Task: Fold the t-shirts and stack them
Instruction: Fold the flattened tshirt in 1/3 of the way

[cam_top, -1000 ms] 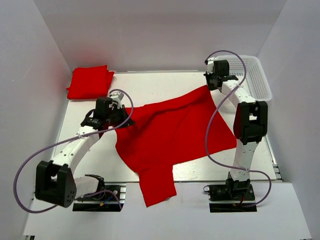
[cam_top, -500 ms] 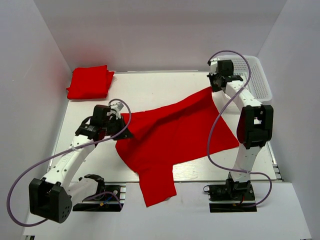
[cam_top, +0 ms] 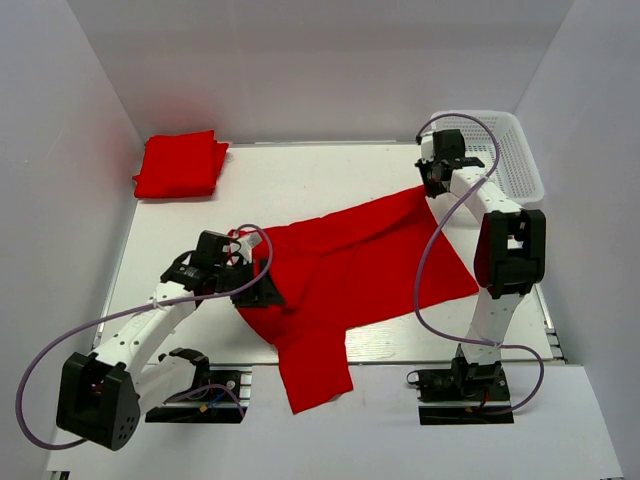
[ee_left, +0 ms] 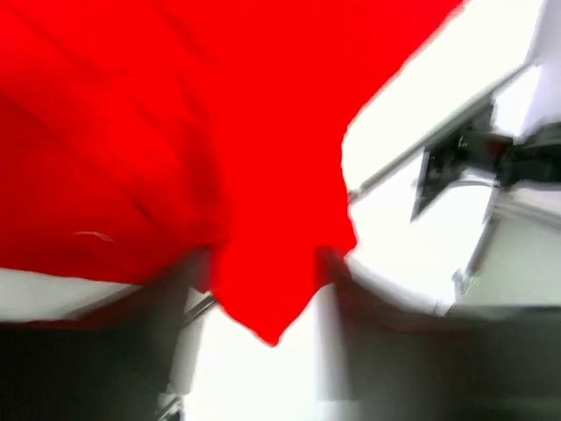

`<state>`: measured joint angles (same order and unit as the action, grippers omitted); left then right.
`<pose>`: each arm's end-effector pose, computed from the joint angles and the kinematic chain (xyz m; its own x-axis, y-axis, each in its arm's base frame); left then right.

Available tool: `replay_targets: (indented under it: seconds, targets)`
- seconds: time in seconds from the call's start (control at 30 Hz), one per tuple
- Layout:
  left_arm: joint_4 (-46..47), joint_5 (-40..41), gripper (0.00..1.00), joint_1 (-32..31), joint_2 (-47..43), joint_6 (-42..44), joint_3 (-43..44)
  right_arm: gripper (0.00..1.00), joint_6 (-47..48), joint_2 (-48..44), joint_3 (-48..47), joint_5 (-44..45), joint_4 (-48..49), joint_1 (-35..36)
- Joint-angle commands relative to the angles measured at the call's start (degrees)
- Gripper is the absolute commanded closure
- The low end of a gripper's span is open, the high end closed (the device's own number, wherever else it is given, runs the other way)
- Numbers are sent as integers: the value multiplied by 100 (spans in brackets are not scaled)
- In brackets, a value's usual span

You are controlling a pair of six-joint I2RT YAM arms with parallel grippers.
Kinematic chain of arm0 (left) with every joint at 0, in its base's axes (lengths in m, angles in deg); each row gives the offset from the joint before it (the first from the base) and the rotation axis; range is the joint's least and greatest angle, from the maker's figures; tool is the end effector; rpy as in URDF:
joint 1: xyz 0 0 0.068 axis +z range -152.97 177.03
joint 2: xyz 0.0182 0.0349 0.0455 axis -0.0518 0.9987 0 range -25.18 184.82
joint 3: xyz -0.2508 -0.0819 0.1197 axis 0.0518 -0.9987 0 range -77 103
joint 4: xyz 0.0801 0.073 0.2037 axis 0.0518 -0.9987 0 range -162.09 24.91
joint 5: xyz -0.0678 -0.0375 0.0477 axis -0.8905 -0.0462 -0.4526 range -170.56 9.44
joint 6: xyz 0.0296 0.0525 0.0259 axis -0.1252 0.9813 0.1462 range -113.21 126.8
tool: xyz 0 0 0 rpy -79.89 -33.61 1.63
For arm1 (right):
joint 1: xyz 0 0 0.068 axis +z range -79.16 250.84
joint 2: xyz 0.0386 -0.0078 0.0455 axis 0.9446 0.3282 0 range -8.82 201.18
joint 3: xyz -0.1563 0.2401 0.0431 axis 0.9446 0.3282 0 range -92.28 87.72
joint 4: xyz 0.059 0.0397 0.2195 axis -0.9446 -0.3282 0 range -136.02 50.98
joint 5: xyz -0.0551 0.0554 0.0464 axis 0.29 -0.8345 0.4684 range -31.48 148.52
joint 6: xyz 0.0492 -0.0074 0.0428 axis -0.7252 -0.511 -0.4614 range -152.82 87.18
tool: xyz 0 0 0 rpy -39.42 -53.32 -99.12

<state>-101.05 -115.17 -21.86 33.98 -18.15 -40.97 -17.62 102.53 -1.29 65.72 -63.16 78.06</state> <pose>0.1362 -0.0777 0.2271 -0.9649 -0.0367 -0.2602 0.1495 0.7376 -0.6584 0.4249 0.0473 0.2598 -0.6839 -0.3487 -0.6408 -0.2260 0.9364 -0.2683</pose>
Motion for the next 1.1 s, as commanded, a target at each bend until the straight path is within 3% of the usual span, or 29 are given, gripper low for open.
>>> replay_targets:
  seconds: [0.0, 0.03, 0.07, 0.37, 0.5, 0.53, 0.6, 0.77, 1.07]
  targets:
    - [-182, -556, 6, -114, -62, 218, 167, 75, 9, -210, 59, 124, -73, -28]
    - [-296, -382, 0, -114, 25, 332, 254, 69, 9, -219, 68, 115, -91, -19]
    - [-575, -223, 0, -114, 156, 420, 516, 62, 9, -228, 77, 36, -108, -19]
    - [-149, 736, 0, -114, 903, 246, 1327, 55, 18, -368, -20, -254, -126, 7]
    - [641, 1559, 0, -45, 1587, -290, 1608, 46, -8, -316, -90, -1096, -135, 103]
    - [748, 1702, 0, 8, 1773, -456, 1696, 10, -69, -246, -73, -1168, -109, 200]
    - [967, 2350, 0, 9, 2360, -563, 1819, 10, -175, -175, -46, -1431, -21, 235]
    - [1293, 2932, 0, 9, 3476, -669, 2425, 10, -569, 273, -55, -1643, 190, 306]
    - [873, 3767, 0, 281, 4824, -994, 3199, 10, -1273, 1073, -283, -1706, 384, 306]
